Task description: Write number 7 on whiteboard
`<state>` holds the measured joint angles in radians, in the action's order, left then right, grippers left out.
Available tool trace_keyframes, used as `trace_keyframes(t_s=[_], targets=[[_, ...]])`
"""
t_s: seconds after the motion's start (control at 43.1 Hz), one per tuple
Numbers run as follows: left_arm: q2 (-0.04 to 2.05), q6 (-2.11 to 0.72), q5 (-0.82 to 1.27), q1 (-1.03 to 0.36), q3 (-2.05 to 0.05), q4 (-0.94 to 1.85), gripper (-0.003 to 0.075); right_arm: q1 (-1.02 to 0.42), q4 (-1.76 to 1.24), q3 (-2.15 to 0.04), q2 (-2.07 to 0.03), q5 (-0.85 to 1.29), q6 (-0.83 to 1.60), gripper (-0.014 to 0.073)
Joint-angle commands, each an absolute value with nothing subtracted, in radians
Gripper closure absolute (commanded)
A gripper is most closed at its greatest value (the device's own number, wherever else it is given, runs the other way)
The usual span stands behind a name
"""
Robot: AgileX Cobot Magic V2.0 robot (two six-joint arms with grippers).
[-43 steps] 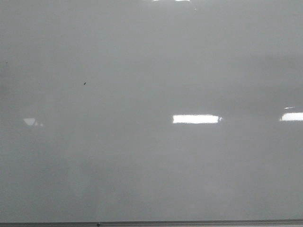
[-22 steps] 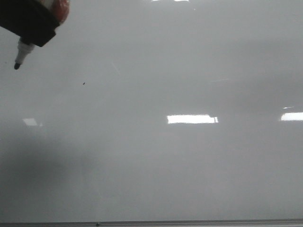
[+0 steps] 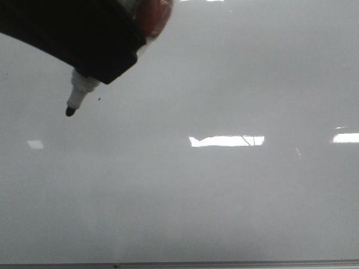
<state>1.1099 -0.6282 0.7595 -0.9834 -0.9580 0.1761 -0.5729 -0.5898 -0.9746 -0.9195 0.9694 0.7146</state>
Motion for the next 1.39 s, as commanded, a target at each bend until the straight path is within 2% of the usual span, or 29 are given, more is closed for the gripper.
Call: trace_keyframes(t_s=[0.0, 0.278, 0.487, 0.579, 0.788, 1.043, 1.089, 1.159, 1.298, 1.368], targets=[[1.088, -0.628, 0.693, -0.998, -0.988, 0.191, 0.0741, -0.621, -0.642, -1.055, -0.981, 0.935, 0.755, 0.0000], [1.088, -0.628, 0.693, -0.998, -0.988, 0.191, 0.0741, -0.763, -0.643, -1.170, -1.134, 0.932, 0.767, 0.0000], [1.088, -0.628, 0.693, -0.998, -0.988, 0.191, 0.0741, -0.788, -0.643, -1.194, -1.183, 0.934, 0.767, 0.0020], [1.088, -0.628, 0.693, -0.998, -0.988, 0.191, 0.0741, -0.788, -0.643, -1.194, -1.184, 0.944, 0.767, 0.0110], [1.088, -0.628, 0.690, -0.998, -0.988, 0.191, 0.0741, -0.788, -0.643, -1.194, -1.187, 0.987, 0.767, 0.0408], [1.088, -0.620, 0.656, -0.998, -0.988, 0.191, 0.0725, -0.788, -0.636, -1.194, -1.187, 1.011, 0.767, 0.0621], [1.088, -0.612, 0.656, -0.998, -0.988, 0.188, 0.0689, -0.787, -0.627, -1.194, -1.187, 1.010, 0.767, 0.0653], [1.084, -0.585, 0.649, -0.998, -0.988, 0.188, 0.0581, -0.786, -0.601, -1.194, -1.187, 0.997, 0.767, 0.0657], [1.057, -0.545, 0.621, -0.998, -0.984, 0.188, 0.0236, -0.780, -0.544, -1.193, -1.187, 0.924, 0.767, 0.0657], [1.030, -0.542, 0.601, -0.998, -0.972, 0.188, 0.0116, -0.764, -0.543, -1.192, -1.187, 0.888, 0.767, 0.0657]])
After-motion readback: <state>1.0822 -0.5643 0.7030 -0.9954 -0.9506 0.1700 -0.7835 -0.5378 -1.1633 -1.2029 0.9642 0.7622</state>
